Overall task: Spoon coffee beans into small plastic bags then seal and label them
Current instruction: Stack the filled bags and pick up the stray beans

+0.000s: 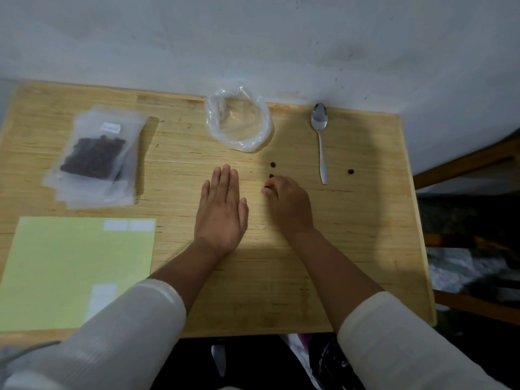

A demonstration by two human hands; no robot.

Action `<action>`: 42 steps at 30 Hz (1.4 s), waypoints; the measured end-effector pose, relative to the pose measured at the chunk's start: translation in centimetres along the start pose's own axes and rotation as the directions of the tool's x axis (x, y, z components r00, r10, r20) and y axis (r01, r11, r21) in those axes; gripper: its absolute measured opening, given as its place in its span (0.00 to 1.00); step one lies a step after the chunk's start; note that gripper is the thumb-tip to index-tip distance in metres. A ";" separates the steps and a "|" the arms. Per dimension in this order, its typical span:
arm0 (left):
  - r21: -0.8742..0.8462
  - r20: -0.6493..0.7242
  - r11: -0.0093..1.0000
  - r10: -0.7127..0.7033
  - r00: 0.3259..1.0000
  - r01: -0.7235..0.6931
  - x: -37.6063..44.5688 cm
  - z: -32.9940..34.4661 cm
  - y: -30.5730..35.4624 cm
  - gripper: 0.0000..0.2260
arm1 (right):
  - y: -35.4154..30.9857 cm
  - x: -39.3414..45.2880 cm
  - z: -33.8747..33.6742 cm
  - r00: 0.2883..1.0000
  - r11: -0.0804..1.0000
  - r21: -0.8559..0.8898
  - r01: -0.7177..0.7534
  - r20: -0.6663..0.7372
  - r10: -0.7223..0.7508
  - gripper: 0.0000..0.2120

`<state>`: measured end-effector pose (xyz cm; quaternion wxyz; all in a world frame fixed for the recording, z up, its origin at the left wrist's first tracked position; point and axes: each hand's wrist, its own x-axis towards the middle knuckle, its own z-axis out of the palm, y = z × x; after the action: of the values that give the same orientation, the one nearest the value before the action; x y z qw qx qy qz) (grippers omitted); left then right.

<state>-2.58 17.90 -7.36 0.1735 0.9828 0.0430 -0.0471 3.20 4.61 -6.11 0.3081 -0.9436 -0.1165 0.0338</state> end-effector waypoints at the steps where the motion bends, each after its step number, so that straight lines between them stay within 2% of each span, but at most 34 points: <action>1: -0.011 -0.003 1.000 -0.001 1.000 0.001 0.1 -0.1 0.1 0.29 | 0.1 -0.2 0.1 0.999 1.000 -0.010 0.023 -0.024 -0.023 0.09; 5: -0.025 -0.002 0.999 -0.022 1.000 0.022 0.8 -0.2 0.5 0.25 | 0.5 -0.4 0.2 0.984 0.993 -0.060 0.106 -0.134 -0.114 0.16; 9: -0.015 -0.021 1.000 -0.028 0.999 0.027 1.4 0.0 0.6 0.26 | 0.7 -0.3 0.6 0.967 0.980 -0.125 0.156 -0.182 -0.178 0.14; 16: 0.010 -0.012 1.000 -0.027 1.000 0.027 1.2 0.2 0.5 0.28 | 0.3 -0.6 1.0 0.968 0.955 -0.278 0.107 -0.189 -0.164 0.14; 18: 0.012 -0.009 1.000 -0.027 1.000 0.027 1.1 0.2 0.5 0.27 | -0.1 -0.8 0.8 0.979 0.980 -0.182 0.081 -0.169 -0.112 0.14; 20: 0.009 -0.010 1.000 -0.030 0.999 0.030 1.2 0.1 0.5 0.27 | -0.6 -0.4 0.1 0.993 0.997 0.071 -0.038 -0.107 0.045 0.12; 22: 0.007 -0.002 0.999 -0.032 0.999 0.032 1.2 0.1 0.6 0.27 | -0.7 -0.2 -0.7 0.978 0.937 0.290 -0.196 -0.011 0.208 0.08; 24: 0.007 -0.005 1.000 -0.030 1.000 0.030 1.2 0.1 0.6 0.27 | -0.3 0.1 -1.4 0.958 0.880 0.383 -0.280 0.053 0.282 0.07; 27: -0.003 -0.010 1.000 -0.026 1.000 0.026 1.2 0.0 0.6 0.28 | 0.1 0.6 -2.0 0.974 0.913 0.340 -0.223 0.037 0.224 0.10; 33: -0.023 -0.011 1.000 -0.019 1.000 0.019 1.1 0.0 0.5 0.27 | 0.1 1.4 -2.0 0.992 0.973 0.196 -0.123 0.015 0.123 0.09; 42: -0.029 -0.004 0.999 -0.020 1.000 0.020 1.2 0.1 0.4 0.28 | 0.0 1.5 -1.7 0.983 0.964 0.227 -0.136 -0.090 0.160 0.07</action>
<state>-1.33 17.54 -7.40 0.1871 0.9798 0.0540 -0.0460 4.87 4.00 -4.74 0.4132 -0.9101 -0.0242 0.0183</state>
